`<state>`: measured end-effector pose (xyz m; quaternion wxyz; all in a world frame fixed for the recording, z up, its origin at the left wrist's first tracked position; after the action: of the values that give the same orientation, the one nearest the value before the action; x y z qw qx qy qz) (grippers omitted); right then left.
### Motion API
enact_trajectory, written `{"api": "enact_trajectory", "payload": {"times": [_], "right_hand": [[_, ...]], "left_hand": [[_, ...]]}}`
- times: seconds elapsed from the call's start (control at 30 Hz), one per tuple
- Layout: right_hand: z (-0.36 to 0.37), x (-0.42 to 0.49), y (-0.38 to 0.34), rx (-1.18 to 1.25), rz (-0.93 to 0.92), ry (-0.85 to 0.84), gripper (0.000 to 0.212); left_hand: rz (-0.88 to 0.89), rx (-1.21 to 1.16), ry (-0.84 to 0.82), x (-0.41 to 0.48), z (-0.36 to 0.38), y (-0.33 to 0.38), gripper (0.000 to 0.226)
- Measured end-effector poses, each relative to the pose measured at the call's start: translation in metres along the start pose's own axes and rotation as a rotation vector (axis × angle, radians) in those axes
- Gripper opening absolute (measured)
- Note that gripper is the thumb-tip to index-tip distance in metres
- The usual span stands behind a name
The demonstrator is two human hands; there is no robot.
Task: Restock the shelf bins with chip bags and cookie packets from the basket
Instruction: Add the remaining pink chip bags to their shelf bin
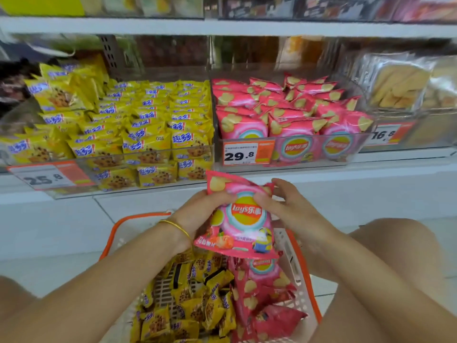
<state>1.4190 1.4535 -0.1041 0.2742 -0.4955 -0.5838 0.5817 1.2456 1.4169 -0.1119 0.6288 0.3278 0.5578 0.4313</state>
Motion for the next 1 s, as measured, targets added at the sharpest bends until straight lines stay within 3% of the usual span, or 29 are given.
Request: {"api": "enact_trajectory", "payload": {"times": [0.1,0.17,0.27,0.3,0.63,0.8,0.93,1.0], "right_hand": [[-0.012,-0.007,-0.012,0.174,0.014,-0.109,0.053],[-0.02,-0.008,-0.021,0.186,-0.055,-0.07,0.045],[-0.031,-0.004,-0.032,0.2,-0.134,0.056,0.033],[-0.034,-0.002,-0.037,0.195,-0.156,0.081,0.032],[-0.052,0.011,-0.065,0.259,-0.252,0.08,0.037],[-0.059,0.017,-0.07,0.252,-0.224,0.024,0.025],[-0.065,0.023,-0.089,0.051,-0.222,-0.033,0.067],[-0.07,0.033,-0.103,-0.026,-0.27,0.002,0.075]], "left_hand": [[0.116,0.002,-0.015,-0.003,0.018,0.024,0.034],[0.175,0.058,0.015,-0.001,0.024,0.035,0.042],[0.254,0.204,0.087,0.003,0.033,0.053,0.091],[0.287,0.251,0.095,0.004,0.036,0.057,0.097],[0.529,0.419,0.243,0.0,0.051,0.086,0.037],[0.582,0.426,0.302,0.005,0.054,0.095,0.03],[0.596,0.438,0.402,0.015,0.055,0.117,0.041],[0.582,0.415,0.392,0.023,0.055,0.133,0.037]]}}
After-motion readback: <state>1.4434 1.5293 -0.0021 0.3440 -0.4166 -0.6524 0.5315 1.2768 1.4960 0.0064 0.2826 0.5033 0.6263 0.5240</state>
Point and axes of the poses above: each hand's wrist, its own x-axis towards the middle knuckle, its own z-axis out of the palm, y = z × x, the point moved 2 cm from there along x, towards the middle knuckle, and after that the axes turned 1 degree about z, right-handed, at the moved point
